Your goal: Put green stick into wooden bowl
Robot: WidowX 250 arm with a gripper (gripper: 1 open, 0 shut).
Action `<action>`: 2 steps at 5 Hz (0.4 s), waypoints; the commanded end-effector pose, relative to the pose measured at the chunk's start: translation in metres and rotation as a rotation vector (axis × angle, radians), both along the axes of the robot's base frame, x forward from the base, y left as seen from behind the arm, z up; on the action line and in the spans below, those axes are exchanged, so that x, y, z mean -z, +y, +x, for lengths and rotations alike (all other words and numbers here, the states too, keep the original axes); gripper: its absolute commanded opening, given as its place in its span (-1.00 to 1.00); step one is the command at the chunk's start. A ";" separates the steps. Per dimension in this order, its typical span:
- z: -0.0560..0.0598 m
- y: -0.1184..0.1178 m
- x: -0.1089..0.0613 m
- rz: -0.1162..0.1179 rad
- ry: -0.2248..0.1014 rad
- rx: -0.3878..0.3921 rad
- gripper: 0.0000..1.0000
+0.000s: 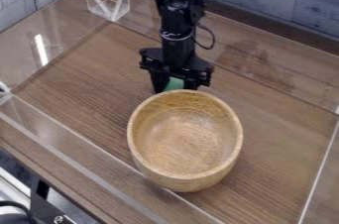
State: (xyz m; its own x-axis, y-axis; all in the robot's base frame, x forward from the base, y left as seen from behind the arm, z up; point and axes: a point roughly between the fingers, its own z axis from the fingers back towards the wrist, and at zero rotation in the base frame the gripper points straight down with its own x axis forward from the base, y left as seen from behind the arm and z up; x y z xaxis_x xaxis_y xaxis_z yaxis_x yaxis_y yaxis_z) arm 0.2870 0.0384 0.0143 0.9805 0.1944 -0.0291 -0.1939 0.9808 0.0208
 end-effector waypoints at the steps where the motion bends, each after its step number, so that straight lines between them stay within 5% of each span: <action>1: -0.002 -0.003 -0.006 -0.002 0.007 0.009 -1.00; 2: -0.003 -0.003 -0.010 -0.006 0.010 0.009 -1.00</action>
